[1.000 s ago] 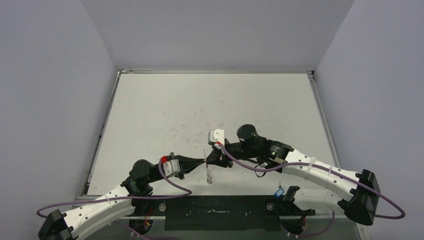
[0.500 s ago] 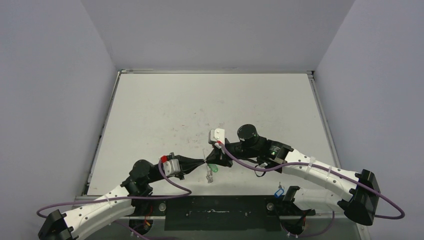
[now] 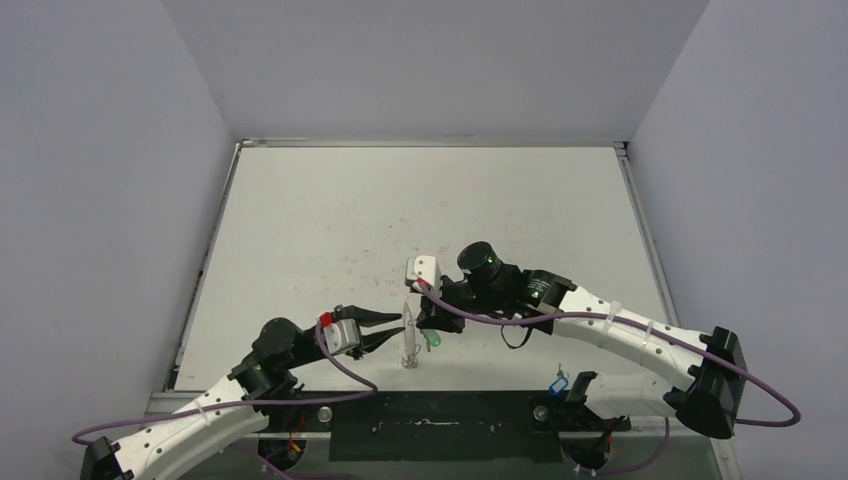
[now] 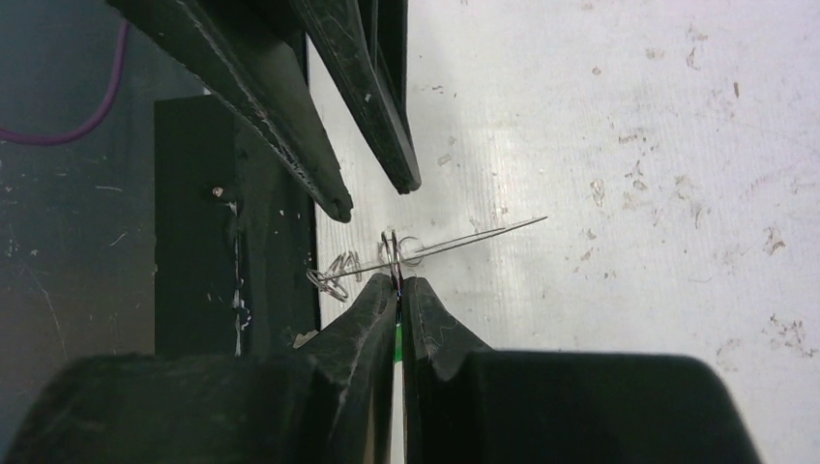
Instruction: Put the keys on the keyring
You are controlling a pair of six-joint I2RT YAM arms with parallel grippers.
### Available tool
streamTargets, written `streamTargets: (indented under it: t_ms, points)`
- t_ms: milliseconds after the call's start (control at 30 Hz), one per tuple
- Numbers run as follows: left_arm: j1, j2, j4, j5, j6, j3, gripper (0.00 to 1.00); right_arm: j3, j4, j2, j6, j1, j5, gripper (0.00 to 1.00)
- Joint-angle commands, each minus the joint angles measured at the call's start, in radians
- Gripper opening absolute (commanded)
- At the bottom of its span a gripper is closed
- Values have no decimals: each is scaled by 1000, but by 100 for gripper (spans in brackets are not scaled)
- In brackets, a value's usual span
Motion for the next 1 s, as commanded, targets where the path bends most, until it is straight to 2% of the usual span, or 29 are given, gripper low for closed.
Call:
streamTargets:
  t_ms: [0,133,233,567,700,967]
  points:
    - [-3,-9,-183,-32,57,108,24,109,-103,44,-9,7,70,0]
    - [-3,30,-293,-34,92,164,25,179,-190,100,-6,28,113,0]
    - [-3,77,-313,-27,99,189,25,208,-214,128,0,41,129,0]
    - [-3,187,-231,1,93,202,25,228,-209,152,17,61,135,0]
    - [-3,195,-192,7,83,191,21,226,-207,153,18,62,135,0]
    - [-3,195,-145,18,68,181,22,224,-197,150,20,64,130,0]
